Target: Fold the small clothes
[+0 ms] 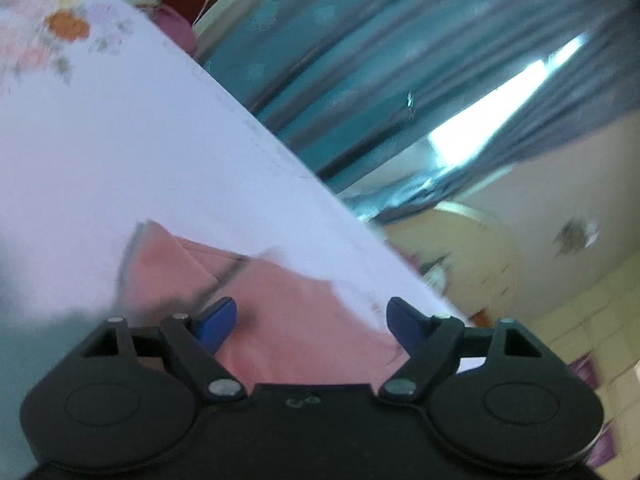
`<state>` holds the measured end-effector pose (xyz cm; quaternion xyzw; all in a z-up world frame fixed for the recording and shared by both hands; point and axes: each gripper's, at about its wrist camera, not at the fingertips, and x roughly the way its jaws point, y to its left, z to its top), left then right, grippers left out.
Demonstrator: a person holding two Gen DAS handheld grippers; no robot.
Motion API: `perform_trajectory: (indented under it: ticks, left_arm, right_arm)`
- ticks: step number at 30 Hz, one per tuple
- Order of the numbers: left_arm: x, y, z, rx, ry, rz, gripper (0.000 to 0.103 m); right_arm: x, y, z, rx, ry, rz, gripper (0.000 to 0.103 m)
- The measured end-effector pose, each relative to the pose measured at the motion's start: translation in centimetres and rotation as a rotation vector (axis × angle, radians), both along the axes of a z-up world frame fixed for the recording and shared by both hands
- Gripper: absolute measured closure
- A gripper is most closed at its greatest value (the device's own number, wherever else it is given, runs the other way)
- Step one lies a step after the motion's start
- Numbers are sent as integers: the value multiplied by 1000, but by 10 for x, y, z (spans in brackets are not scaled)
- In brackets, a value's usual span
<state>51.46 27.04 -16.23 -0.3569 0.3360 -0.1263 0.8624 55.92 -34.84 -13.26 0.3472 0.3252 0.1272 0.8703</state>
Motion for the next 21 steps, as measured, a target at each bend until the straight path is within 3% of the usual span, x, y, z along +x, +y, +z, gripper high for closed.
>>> perform_trajectory:
  ticks: [2,5,7,9,10,12,13,15,18,21]
  left_arm:
    - [3,-2,0,99,34,-38,30]
    - [9,-12,0,237,63,-115,43]
    - [15,-22,-1,346,88,-142,44]
    - [20,-30,-4,402,116,-165,45]
    - [19,-34,-2,422,109,-173,46]
    - [18,-37,0,500,102,-188,75]
    - [16,-38,0,522,96,-179,98]
    - [11,-32,-1,501,75,-135,98]
    - [1,-29,-5,512,52,-106,98]
    - [6,-28,-7,513,51,-67,87]
  right_arm:
    - [3,2,-3,-62,18,30,29]
    - [8,15,-7,-167,43,104,44]
    - [12,29,-10,-254,63,151,54]
    - [18,44,-15,-334,79,186,57]
    - [21,49,-19,-369,91,204,69]
    - [22,59,-23,-433,115,236,87]
    - [21,61,-25,-462,111,241,90]
    - [18,62,-27,-510,101,216,98]
    - [14,62,-27,-559,89,180,100]
    - [11,70,-27,-614,77,171,100]
